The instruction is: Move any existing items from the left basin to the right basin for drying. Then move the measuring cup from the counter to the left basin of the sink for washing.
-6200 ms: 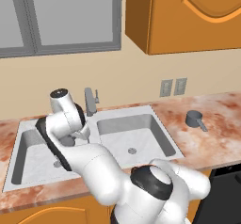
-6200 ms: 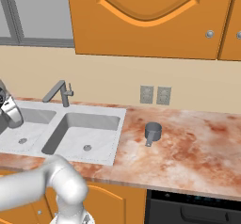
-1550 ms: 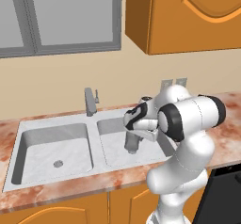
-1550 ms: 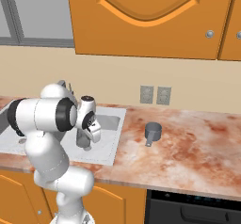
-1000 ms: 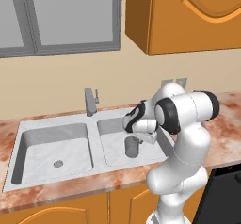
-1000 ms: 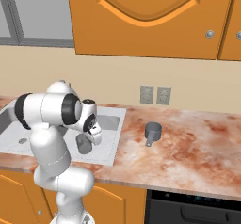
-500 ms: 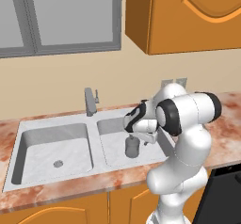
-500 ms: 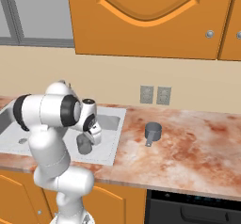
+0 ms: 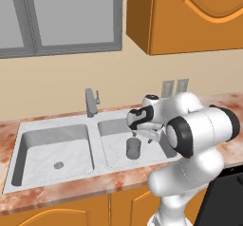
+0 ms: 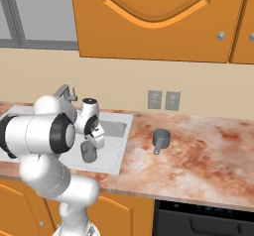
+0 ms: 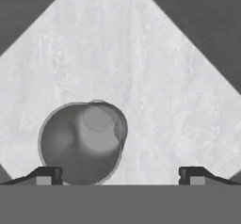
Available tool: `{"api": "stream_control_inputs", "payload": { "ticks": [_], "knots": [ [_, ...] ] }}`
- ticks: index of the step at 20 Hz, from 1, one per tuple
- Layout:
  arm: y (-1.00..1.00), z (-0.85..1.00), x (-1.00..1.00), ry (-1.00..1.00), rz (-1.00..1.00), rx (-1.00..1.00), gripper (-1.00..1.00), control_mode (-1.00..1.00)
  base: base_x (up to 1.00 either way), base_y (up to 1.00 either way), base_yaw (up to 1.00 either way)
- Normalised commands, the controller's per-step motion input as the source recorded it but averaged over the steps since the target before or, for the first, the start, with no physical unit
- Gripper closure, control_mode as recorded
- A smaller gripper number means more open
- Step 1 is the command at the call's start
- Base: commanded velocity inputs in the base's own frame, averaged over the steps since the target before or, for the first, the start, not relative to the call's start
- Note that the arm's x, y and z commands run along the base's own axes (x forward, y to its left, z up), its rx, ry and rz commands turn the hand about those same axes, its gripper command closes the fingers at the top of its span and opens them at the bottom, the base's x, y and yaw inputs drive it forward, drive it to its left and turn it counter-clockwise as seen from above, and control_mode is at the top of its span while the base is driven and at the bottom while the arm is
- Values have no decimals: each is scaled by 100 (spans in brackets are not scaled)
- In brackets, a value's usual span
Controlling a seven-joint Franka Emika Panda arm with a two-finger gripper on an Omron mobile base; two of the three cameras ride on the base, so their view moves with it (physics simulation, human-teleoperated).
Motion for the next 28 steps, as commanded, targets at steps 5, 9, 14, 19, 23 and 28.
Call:
{"api": "stream_control_inputs", "payload": {
  "ticks": [5, 9, 14, 19, 23, 28],
  "knots": [
    [-7, 41, -14, 0, 0, 0, -100, -100, 0, 0, 0],
    [-9, 38, -1, 0, 0, 0, -100, -100, 0, 0, 0],
    [-9, 28, 0, 2, 0, 0, -100, -100, 0, 0, 0],
    [-13, 34, -7, 4, 0, -1, -100, -100, 0, 0, 0],
    [-20, 31, -25, 4, 0, 0, -100, -100, 0, 0, 0],
    [-24, 28, -30, 3, 0, 0, -100, -100, 0, 0, 0]
  ]
}}
